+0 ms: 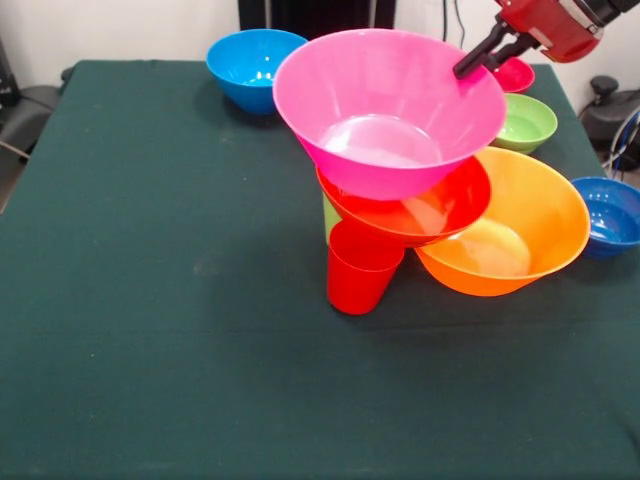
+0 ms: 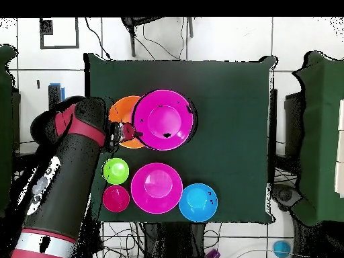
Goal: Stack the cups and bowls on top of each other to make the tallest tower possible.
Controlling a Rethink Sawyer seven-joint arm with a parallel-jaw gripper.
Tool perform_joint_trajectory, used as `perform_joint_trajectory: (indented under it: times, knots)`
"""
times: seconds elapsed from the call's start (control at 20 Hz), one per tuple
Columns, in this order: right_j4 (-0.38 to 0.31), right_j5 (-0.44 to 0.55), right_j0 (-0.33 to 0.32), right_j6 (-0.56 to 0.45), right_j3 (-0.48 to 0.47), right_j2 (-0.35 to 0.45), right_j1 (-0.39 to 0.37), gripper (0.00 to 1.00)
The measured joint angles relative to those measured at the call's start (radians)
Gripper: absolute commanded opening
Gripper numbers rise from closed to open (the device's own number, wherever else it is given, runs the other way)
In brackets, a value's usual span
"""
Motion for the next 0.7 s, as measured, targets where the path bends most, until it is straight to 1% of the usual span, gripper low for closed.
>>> perform_joint_trajectory:
  times: [0.3, 0.7]
  knots:
    - [0.0, -0.002, 0.0, 0.0, -0.001, 0.0, 0.004, 0.0]
    - [0.0, -0.044, 0.0, 0.0, -0.001, 0.0, 0.018, 0.0]
